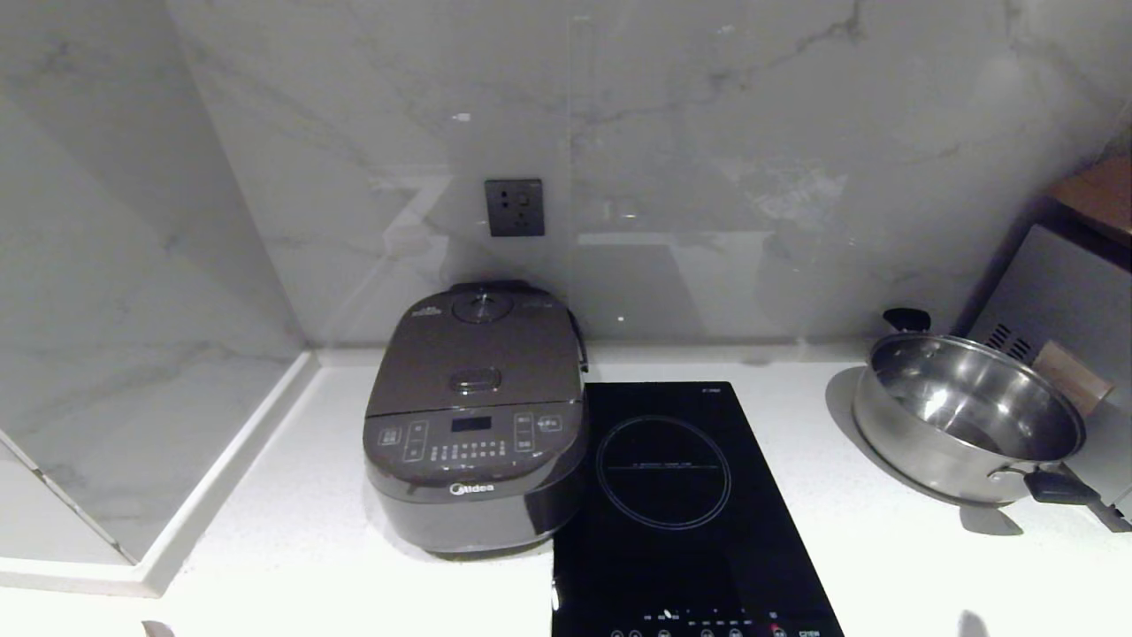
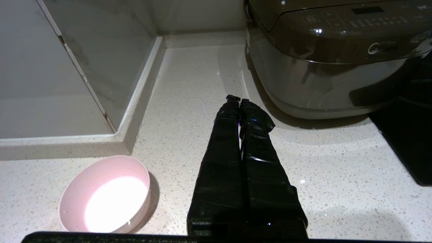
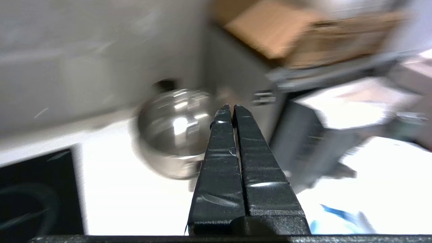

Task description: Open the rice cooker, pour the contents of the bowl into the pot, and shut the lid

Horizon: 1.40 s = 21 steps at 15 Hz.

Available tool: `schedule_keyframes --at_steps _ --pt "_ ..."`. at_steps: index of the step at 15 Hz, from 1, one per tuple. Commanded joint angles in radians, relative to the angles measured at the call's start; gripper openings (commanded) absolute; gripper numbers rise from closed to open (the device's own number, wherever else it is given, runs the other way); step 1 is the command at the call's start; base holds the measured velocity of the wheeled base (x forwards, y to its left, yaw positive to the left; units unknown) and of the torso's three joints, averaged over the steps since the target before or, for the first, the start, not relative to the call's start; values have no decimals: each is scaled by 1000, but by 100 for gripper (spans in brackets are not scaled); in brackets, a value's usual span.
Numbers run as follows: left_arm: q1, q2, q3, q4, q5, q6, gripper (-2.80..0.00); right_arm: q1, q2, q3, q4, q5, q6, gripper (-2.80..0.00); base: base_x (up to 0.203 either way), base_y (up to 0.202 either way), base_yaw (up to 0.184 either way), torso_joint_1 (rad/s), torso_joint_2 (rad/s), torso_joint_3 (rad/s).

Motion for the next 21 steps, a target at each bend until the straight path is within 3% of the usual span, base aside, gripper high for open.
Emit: schedule_keyframes --at_steps 1,4,5,8,11,13,14,16,21 --pt "-1 0 0 0 0 0 -280 -46 -139 20 1 -2 -26 -280 0 0 0 0 0 0" --pt "0 0 0 0 0 -2 -280 -104 -275 69 6 10 -118 -280 0 0 0 0 0 0" --pt "-1 0 0 0 0 -2 -280 -120 -306 88 1 48 -125 -280 0 0 0 0 0 0" --pt "-1 0 0 0 2 -2 -280 -115 -312 59 -9 234 -37 -280 0 0 0 0 0 0" --pt "-1 1 0 0 2 -10 -280 -109 -312 40 1 328 -24 -280 0 0 0 0 0 0" --pt "-1 1 0 0 0 -10 -280 -78 -308 27 9 338 -16 -280 0 0 0 0 0 0" --pt "-1 1 0 0 -1 -10 -280 -15 -305 3 30 332 -18 -280 0 0 0 0 0 0" --pt "-1 0 0 0 0 -11 -280 69 -320 -53 161 301 -28 -280 0 0 0 0 0 0" --pt "-1 0 0 0 0 -11 -280 24 -565 132 239 335 -91 -280 0 0 0 0 0 0"
